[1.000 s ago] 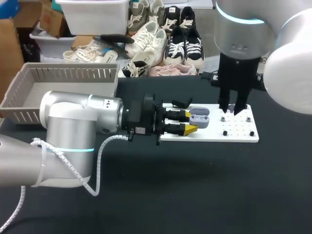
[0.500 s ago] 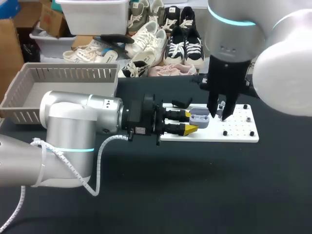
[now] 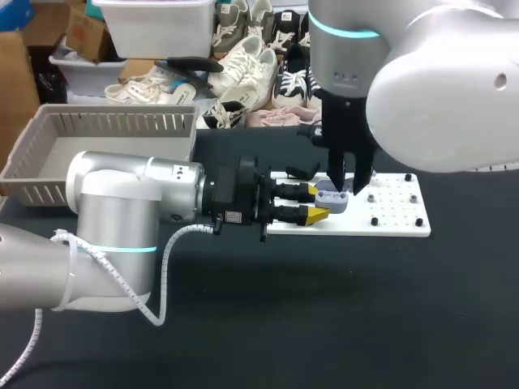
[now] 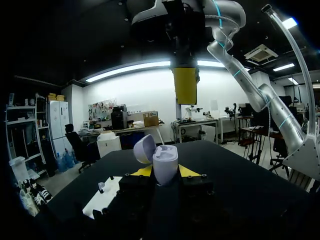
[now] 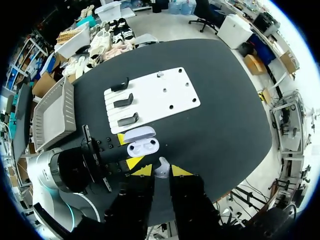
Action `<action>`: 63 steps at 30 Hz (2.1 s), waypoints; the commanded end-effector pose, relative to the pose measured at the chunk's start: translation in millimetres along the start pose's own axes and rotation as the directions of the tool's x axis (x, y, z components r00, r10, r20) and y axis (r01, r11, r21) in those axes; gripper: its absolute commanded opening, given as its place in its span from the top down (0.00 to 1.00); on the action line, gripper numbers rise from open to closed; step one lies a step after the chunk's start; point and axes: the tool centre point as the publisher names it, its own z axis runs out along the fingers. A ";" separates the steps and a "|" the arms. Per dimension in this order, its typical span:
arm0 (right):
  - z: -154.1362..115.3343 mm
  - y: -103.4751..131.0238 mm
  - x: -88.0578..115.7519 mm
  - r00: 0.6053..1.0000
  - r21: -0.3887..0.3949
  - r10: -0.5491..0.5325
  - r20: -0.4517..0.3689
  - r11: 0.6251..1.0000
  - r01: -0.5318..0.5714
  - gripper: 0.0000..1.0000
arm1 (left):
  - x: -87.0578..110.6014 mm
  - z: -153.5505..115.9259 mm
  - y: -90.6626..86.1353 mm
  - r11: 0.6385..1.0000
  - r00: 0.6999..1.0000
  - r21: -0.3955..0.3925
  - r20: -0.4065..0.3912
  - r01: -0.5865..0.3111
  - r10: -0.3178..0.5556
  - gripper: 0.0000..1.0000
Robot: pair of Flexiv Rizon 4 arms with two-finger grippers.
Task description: Pick up each earbud case from the left stands, insert the matching earbuds, close the lid, and place the case in the box.
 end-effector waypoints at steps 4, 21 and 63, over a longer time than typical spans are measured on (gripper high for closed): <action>5.7 9.5 -4.7 1.000 0.028 -0.006 -0.018 1.000 0.006 1.00 | 0.9 0.3 0.0 1.000 1.000 -0.002 0.003 -0.001 0.002 1.00; 18.4 16.8 -9.9 0.999 0.042 -0.013 -0.042 0.999 0.015 1.00 | 0.9 0.3 0.0 1.000 1.000 -0.002 0.003 -0.001 0.002 1.00; 38.8 14.1 -16.3 0.998 0.088 0.033 -0.061 0.996 -0.027 1.00 | 0.9 0.3 0.0 1.000 1.000 -0.002 0.003 -0.001 0.002 1.00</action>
